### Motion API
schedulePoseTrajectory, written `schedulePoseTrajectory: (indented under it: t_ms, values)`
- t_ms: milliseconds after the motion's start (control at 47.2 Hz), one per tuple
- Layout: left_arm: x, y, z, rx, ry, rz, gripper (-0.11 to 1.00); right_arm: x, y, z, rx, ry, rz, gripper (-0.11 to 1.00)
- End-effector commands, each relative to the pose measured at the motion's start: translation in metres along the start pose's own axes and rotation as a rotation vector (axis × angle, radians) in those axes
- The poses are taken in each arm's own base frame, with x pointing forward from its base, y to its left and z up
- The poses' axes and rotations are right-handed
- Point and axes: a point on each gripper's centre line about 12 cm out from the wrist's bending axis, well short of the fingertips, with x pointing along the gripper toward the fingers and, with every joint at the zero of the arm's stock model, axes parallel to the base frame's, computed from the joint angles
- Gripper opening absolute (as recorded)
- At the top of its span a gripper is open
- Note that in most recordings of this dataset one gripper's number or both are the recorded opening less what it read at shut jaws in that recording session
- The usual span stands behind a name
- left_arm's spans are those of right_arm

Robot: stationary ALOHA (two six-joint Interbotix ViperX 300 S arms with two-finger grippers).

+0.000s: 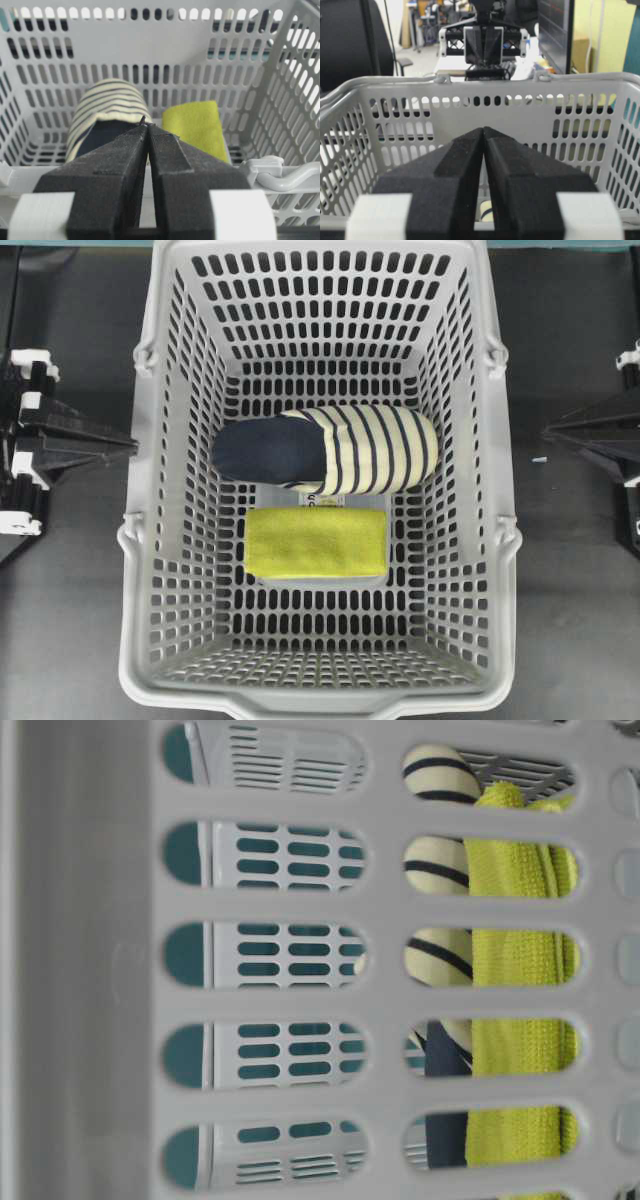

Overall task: Pick up the yellow cloth from the shopping basket with the left arm.
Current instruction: 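Move the left gripper over the basket toward the yellow cloth, then lower the open left gripper and close it on the yellow cloth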

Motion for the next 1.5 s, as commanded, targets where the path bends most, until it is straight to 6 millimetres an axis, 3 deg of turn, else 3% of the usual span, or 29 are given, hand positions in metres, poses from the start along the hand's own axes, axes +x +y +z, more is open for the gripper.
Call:
schedulePoseTrajectory:
  t_ms: [0, 85, 360, 636, 699, 911, 1017, 1144, 1377, 1419, 1483]
  values:
    - [0.004, -0.001, 0.023, 0.02, -0.02, -0.009, 0.06, 0.004, -0.001, 0.007, 0.012, -0.017, -0.007, 0.0]
    - [0.009, -0.001, 0.034, 0.018, 0.022, -0.006, 0.0, 0.004, -0.002, 0.004, 0.037, 0.009, -0.011, 0.0]
    - [0.029, -0.001, 0.068, 0.028, 0.204, -0.004, 0.0, 0.006, 0.0, 0.0, 0.104, 0.117, -0.006, 0.0]
    - [0.056, -0.001, 0.082, 0.021, 0.371, 0.001, 0.0, 0.005, 0.0, 0.0, 0.104, 0.144, -0.008, 0.03]
    - [0.063, -0.001, 0.082, 0.021, 0.397, 0.0, 0.0, 0.005, 0.0, 0.0, 0.104, 0.147, -0.009, 0.15]
    - [0.087, -0.005, 0.075, 0.021, 0.47, -0.012, 0.0, 0.006, 0.0, 0.005, 0.102, 0.146, -0.009, 0.74]
    - [0.104, -0.007, 0.074, 0.019, 0.498, -0.016, 0.01, 0.006, 0.0, 0.005, 0.102, 0.144, -0.009, 0.79]
    - [0.124, -0.009, 0.066, 0.017, 0.573, -0.019, 0.18, 0.006, -0.001, 0.006, 0.102, 0.141, -0.012, 0.76]
    - [0.171, -0.028, 0.051, 0.02, 0.705, -0.057, 0.82, 0.006, -0.001, 0.006, 0.104, 0.138, -0.015, 0.76]
    - [0.18, -0.031, 0.046, 0.021, 0.732, -0.06, 0.88, 0.006, -0.001, 0.007, 0.104, 0.135, -0.013, 0.76]
    - [0.193, -0.035, 0.036, 0.024, 0.779, -0.064, 0.85, 0.006, -0.001, 0.006, 0.104, 0.136, -0.015, 0.76]
